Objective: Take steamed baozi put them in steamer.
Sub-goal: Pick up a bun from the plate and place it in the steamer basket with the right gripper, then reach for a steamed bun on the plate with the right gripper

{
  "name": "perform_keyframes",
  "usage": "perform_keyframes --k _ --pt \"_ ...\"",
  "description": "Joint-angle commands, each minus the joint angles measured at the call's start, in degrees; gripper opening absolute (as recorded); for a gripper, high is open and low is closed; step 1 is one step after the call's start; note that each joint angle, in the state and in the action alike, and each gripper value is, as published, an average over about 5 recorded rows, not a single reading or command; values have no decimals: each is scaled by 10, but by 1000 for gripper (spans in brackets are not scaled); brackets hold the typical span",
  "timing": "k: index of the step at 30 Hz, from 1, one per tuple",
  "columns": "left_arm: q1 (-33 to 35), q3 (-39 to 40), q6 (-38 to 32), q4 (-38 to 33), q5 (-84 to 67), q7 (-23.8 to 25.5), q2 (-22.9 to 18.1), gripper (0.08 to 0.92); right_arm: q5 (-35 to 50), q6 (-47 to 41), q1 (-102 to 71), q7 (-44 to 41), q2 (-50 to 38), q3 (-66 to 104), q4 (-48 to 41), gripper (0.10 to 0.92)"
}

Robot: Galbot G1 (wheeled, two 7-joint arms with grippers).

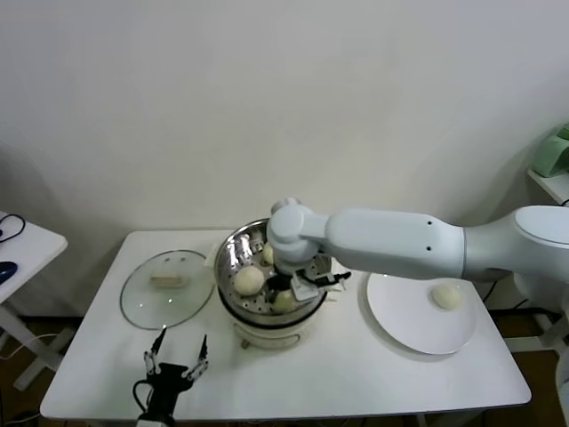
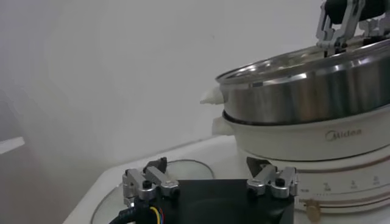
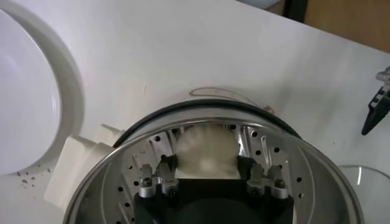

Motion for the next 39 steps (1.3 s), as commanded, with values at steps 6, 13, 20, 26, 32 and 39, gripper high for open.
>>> perform_keyframes --k 6,13,20,26,32,39 --pt "-1 1 1 2 2 0 -2 823 1 7 -2 7 3 8 -6 812" --pt "-2 3 2 1 3 0 -3 823 14 17 11 3 -2 21 -10 823" --pt "-5 2 3 -2 3 -1 0 823 59 -17 35 -8 -26 78 -34 823" --pt "-6 1 1 0 0 0 5 823 187 -167 67 -16 -99 99 -59 823" --pt "-16 -6 -1 0 -11 1 9 823 409 -316 137 -25 -217 44 -72 823" --pt "-22 -3 -6 -8 -37 12 23 823 507 -369 204 -19 -358 -89 -103 823"
